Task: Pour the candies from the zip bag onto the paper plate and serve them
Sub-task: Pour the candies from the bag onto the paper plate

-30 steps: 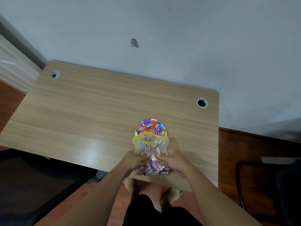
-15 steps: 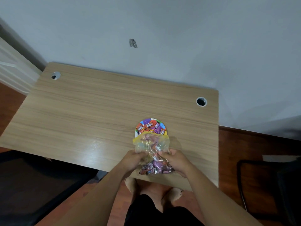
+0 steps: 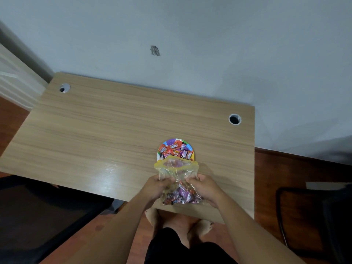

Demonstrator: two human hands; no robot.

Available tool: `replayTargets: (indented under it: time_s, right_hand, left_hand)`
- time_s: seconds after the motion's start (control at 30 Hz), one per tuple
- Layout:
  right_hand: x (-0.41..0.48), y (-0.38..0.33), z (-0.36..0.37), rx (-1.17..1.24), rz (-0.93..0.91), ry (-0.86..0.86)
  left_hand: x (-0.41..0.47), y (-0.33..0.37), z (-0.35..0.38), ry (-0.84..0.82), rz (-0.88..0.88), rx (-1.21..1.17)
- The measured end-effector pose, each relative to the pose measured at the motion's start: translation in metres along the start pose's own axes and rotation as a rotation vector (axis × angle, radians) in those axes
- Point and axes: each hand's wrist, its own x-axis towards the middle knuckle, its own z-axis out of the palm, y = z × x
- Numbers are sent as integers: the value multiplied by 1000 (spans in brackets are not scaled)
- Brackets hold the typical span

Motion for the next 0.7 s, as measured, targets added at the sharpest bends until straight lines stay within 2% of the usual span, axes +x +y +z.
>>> replayTargets:
  time_s: [0.13, 0.33, 0.53, 0.7]
  right_hand:
    - [-5, -5, -3, -7, 2, -27]
    - [-21, -35, -6, 37, 1, -7]
    - [-22, -57, 1, -114, -32, 68]
    - [-15, -40, 17, 114, -5, 51]
  left_hand:
    - [-10, 9, -2, -96, 11, 27]
    - [-24, 35, -12, -86, -9, -44]
    - [-21, 49, -29, -26, 40, 4]
    - [-15, 49, -35, -11, 37, -15]
